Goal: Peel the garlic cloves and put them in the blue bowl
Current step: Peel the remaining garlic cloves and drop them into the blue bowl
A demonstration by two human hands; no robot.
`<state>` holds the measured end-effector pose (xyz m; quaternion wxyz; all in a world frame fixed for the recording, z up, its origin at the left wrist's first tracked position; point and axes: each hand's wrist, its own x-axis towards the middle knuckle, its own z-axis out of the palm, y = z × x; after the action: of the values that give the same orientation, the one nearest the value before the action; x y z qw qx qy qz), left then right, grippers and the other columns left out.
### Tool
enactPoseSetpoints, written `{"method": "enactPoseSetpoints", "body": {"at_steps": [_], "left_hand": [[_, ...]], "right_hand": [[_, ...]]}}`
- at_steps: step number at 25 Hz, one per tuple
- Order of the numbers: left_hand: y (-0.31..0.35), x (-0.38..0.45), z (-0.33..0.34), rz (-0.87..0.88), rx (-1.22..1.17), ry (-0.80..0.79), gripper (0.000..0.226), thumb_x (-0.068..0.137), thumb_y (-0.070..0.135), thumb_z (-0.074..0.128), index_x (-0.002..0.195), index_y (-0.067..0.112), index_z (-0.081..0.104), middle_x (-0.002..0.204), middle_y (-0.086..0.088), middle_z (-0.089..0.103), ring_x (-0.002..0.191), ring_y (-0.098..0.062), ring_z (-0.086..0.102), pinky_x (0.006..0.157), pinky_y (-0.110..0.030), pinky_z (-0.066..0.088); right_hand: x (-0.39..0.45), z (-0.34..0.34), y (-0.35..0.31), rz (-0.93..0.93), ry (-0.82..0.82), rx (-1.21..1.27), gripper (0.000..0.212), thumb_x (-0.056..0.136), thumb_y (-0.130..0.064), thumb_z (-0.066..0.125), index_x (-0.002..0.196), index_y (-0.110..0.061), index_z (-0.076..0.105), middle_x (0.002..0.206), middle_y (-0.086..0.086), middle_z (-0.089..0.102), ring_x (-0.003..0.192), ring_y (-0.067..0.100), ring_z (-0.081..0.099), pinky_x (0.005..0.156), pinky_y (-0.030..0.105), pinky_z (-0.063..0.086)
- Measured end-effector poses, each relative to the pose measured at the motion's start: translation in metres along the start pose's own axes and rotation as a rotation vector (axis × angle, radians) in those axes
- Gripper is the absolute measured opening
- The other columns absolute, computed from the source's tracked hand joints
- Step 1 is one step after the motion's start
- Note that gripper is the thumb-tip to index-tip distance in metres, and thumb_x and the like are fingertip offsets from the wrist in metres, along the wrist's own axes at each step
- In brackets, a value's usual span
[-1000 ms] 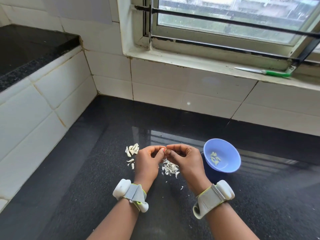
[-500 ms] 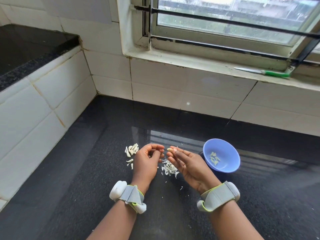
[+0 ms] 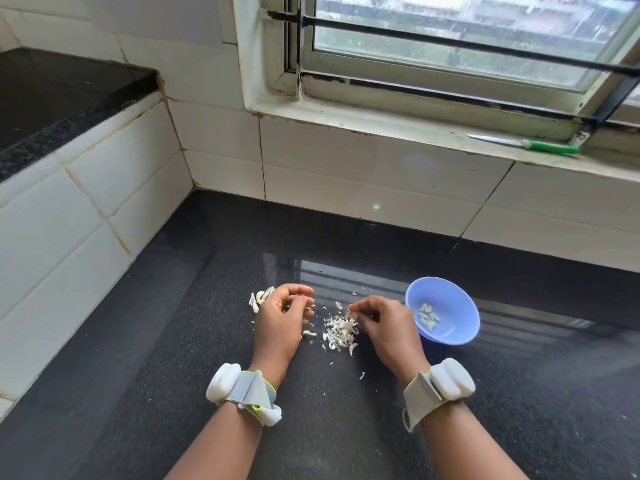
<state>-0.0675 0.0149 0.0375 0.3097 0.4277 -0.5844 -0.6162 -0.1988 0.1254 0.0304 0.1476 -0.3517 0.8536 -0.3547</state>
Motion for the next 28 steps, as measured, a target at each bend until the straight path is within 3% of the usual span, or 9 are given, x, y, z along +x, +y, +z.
{"method": "enactPoseSetpoints", "body": {"at_steps": [5, 10, 13, 17, 21, 25, 28], "left_hand": [[-0.002, 0.005, -0.014, -0.009, -0.027, 0.055, 0.023, 0.091, 0.002, 0.049, 0.088, 0.014, 0.067, 0.078, -0.004, 0.069, 0.065, -0.011, 0.064, 0.057, -0.022, 0.050], [-0.004, 0.012, -0.031, -0.029, -0.067, 0.134, 0.021, 0.094, 0.006, 0.049, 0.087, 0.014, 0.067, 0.078, -0.006, 0.068, 0.064, -0.014, 0.063, 0.058, -0.025, 0.049], [-0.004, 0.015, -0.043, -0.033, -0.067, 0.193, 0.021, 0.094, 0.006, 0.048, 0.087, 0.015, 0.066, 0.079, -0.005, 0.069, 0.065, -0.015, 0.062, 0.059, -0.026, 0.050], [-0.004, 0.016, -0.054, -0.036, -0.031, 0.245, 0.020, 0.095, 0.008, 0.049, 0.090, 0.015, 0.067, 0.080, -0.004, 0.070, 0.066, -0.014, 0.063, 0.060, -0.027, 0.052], [-0.005, 0.016, -0.060, -0.045, -0.016, 0.272, 0.019, 0.094, 0.010, 0.049, 0.092, 0.014, 0.068, 0.080, -0.004, 0.070, 0.069, -0.016, 0.065, 0.061, -0.027, 0.052], [-0.002, 0.014, -0.056, -0.051, -0.040, 0.267, 0.020, 0.094, 0.009, 0.049, 0.092, 0.013, 0.068, 0.079, -0.004, 0.070, 0.063, -0.010, 0.064, 0.060, -0.027, 0.053], [0.002, 0.014, -0.053, -0.044, -0.043, 0.265, 0.020, 0.094, 0.011, 0.049, 0.089, 0.013, 0.069, 0.077, -0.003, 0.070, 0.059, -0.007, 0.062, 0.061, -0.026, 0.052]], "right_hand": [[0.002, 0.004, 0.009, -0.049, 0.026, -0.089, 0.012, 0.088, -0.015, 0.070, 0.094, -0.023, 0.076, 0.093, -0.007, 0.067, 0.087, 0.010, 0.060, 0.075, 0.021, 0.042], [0.005, 0.003, -0.001, -0.116, 0.198, 0.010, 0.022, 0.088, -0.002, 0.064, 0.095, -0.019, 0.075, 0.090, -0.004, 0.065, 0.084, 0.015, 0.062, 0.078, 0.031, 0.051], [0.004, 0.019, -0.022, -0.249, 0.114, -0.021, 0.022, 0.087, -0.003, 0.065, 0.095, -0.020, 0.074, 0.091, -0.004, 0.066, 0.084, 0.016, 0.061, 0.077, 0.031, 0.051], [0.002, 0.048, -0.050, -0.429, -0.150, -0.315, 0.024, 0.095, -0.013, 0.055, 0.109, -0.023, 0.070, 0.104, 0.000, 0.065, 0.100, 0.023, 0.053, 0.080, 0.035, 0.044], [0.001, 0.062, -0.075, -0.580, -0.194, -0.428, 0.019, 0.094, -0.012, 0.053, 0.103, -0.017, 0.069, 0.096, 0.006, 0.065, 0.093, 0.029, 0.055, 0.073, 0.039, 0.048], [-0.007, 0.076, -0.092, -0.517, -0.245, -0.596, 0.018, 0.097, -0.013, 0.049, 0.105, -0.006, 0.063, 0.102, 0.012, 0.065, 0.099, 0.031, 0.056, 0.071, 0.041, 0.046], [-0.015, 0.080, -0.100, -0.468, -0.266, -0.591, 0.022, 0.098, -0.002, 0.041, 0.111, 0.001, 0.057, 0.109, 0.019, 0.061, 0.102, 0.036, 0.055, 0.068, 0.040, 0.038]]}}
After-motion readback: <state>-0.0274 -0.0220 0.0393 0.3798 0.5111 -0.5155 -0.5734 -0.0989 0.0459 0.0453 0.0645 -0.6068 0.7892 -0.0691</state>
